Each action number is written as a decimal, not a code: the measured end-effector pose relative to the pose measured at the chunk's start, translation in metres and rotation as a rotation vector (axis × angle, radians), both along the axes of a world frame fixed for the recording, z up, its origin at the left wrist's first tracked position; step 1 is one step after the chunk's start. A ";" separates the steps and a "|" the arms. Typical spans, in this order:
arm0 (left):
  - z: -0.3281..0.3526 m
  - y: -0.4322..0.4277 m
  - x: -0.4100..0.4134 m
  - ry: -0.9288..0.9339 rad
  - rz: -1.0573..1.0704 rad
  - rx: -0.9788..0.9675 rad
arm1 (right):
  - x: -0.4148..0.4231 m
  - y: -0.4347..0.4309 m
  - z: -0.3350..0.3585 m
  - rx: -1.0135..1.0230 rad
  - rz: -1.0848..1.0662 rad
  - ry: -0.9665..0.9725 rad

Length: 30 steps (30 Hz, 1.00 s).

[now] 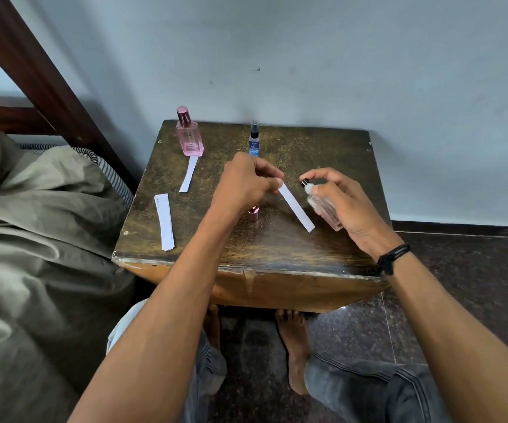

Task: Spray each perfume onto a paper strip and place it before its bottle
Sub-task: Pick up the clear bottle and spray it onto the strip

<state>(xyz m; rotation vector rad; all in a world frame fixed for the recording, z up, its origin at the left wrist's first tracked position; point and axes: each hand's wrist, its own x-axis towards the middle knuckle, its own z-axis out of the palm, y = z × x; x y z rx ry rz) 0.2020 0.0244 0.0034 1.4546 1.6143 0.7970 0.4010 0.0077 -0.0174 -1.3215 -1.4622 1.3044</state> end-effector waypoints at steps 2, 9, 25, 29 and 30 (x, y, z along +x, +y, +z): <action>0.000 0.000 0.000 0.002 0.000 0.002 | -0.003 -0.001 -0.002 0.090 -0.002 -0.096; -0.001 0.001 0.000 0.027 0.013 0.008 | -0.011 -0.008 -0.019 0.385 0.042 -0.548; -0.002 0.002 -0.003 0.006 0.018 0.015 | -0.012 -0.008 -0.021 0.445 0.072 -0.614; -0.001 0.002 -0.004 -0.004 0.030 0.013 | -0.011 -0.008 -0.021 0.433 0.053 -0.596; -0.001 0.002 -0.004 -0.003 0.029 0.010 | -0.011 -0.008 -0.021 0.430 0.050 -0.586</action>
